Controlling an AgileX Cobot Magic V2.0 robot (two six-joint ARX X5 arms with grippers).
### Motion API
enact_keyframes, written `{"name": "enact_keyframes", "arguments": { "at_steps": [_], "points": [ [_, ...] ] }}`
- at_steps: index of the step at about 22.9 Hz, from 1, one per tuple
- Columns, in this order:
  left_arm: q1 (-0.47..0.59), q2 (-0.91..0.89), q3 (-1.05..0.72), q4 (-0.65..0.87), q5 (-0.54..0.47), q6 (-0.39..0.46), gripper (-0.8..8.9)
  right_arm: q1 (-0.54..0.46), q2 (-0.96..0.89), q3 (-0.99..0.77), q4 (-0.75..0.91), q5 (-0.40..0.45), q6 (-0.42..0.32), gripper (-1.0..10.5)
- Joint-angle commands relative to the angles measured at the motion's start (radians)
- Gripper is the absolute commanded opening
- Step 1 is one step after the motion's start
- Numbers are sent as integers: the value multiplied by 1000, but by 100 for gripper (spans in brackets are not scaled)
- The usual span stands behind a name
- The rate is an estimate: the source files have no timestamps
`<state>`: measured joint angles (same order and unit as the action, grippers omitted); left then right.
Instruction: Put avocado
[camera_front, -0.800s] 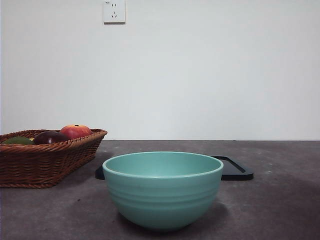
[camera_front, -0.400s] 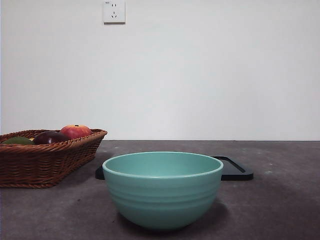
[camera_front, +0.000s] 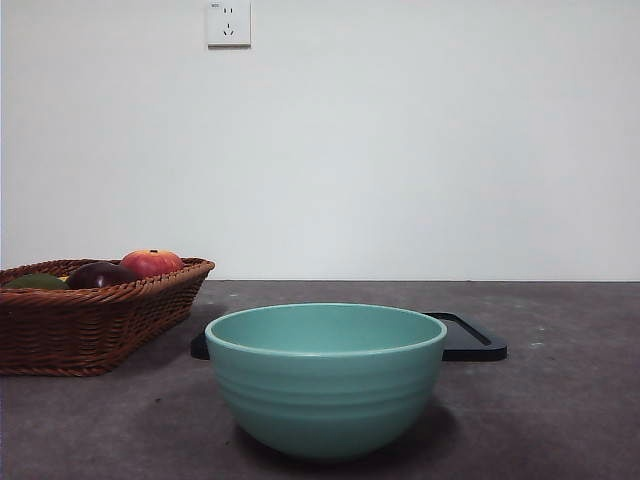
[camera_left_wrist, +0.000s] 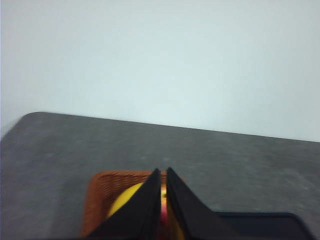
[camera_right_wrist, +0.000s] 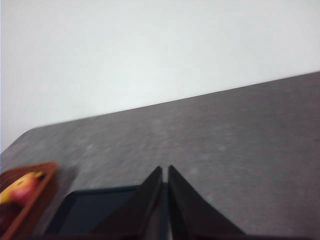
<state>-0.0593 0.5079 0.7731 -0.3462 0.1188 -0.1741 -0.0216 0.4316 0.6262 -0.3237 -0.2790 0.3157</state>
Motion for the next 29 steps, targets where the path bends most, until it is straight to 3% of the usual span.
{"name": "enact_keyframes", "arguments": {
  "at_steps": [1,8,11,15,20,23,25,27,29],
  "points": [
    [0,86,87,-42,98,0,17,0,74,87,-60,-72,-66,12],
    [0,238,201,-140,473,43,18,0,239,257,-273,-247,-233,12],
    [-1,283,210,-176,576,42,18,1,296,298,-333,-306,-279,12],
    [-12,322,210,-268,631,42,19,7,340,307,-360,-408,-310,12],
    [-18,336,210,-388,632,48,29,44,359,307,-412,-404,-358,14],
    [-19,336,210,-426,632,101,41,65,357,307,-426,-398,-357,18],
    [-19,336,210,-425,632,108,171,66,358,307,-426,-398,-356,175],
    [-19,336,210,-423,632,110,415,66,358,307,-425,-397,-356,436],
    [-19,336,210,-422,632,110,545,66,358,307,-425,-398,-354,555]
  ]
}}
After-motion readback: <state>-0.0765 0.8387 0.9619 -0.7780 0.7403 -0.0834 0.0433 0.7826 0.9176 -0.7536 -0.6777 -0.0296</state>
